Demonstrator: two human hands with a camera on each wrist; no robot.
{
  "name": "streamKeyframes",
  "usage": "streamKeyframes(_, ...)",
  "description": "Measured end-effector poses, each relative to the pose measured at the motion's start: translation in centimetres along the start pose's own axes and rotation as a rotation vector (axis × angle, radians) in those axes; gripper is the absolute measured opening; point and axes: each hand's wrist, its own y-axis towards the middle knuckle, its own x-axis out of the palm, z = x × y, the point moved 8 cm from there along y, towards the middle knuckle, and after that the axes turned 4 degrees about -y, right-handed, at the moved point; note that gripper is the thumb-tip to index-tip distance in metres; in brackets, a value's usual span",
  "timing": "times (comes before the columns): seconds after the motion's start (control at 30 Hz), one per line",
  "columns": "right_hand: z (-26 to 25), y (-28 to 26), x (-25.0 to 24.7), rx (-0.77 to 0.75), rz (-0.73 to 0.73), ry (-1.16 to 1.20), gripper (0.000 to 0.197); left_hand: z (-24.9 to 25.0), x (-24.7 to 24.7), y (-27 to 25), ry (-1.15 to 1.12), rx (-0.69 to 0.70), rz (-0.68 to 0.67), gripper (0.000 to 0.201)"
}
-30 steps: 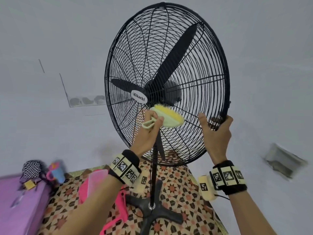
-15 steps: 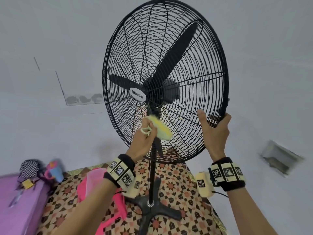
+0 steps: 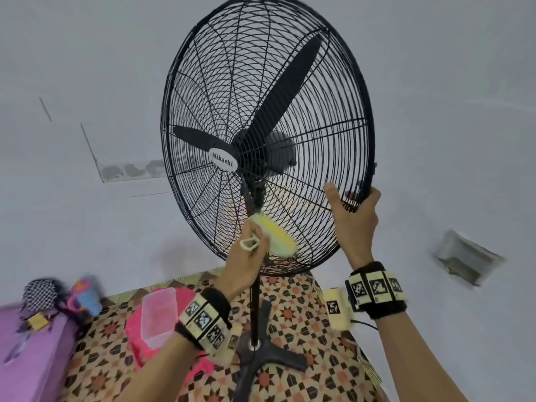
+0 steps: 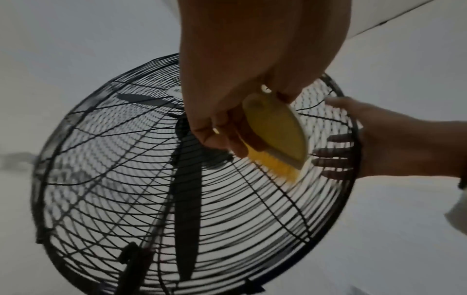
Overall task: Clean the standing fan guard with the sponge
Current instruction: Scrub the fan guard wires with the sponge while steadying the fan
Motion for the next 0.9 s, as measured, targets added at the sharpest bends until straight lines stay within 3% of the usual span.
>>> streamKeyframes(0.1, -0.3, -0.2, 0.3, -0.014, 0.006, -0.011, 0.071, 1.2, -0.7, -0.1, -0.036, -0.018, 0.016, 0.023)
streamKeyframes(0.17, -0.5, -0.4, 0.6, -0.018, 0.007, -0.015, 0.072, 4.2, -0.6, 1.1, -0.098, 0.065, 0.037, 0.030)
streamKeyframes(0.23, -0.6, -0.5, 0.8, -0.021, 0.010, -0.011, 0.075, 6.1, -0.3, 2.3, -0.151, 0.127, 0.062, 0.024)
streamKeyframes(0.47, -0.2, -0.4, 0.3, 0.005, 0.002, 0.001, 0.074, 0.4, -0.6, -0.8, -0.004, -0.030, 0.005, 0.012)
streamKeyframes(0.7, -0.9, -1.0, 1.1, -0.023, 0.007, -0.034, 0.070, 4.9, -1.4, 2.4, -0.215, 0.085, 0.083, 0.028)
streamKeyframes(0.9, -0.5, -0.6, 0.5, -0.005, -0.057, -0.054, 0.068, -1.3, -1.2, -0.8, -0.021, -0.042, -0.005, 0.020)
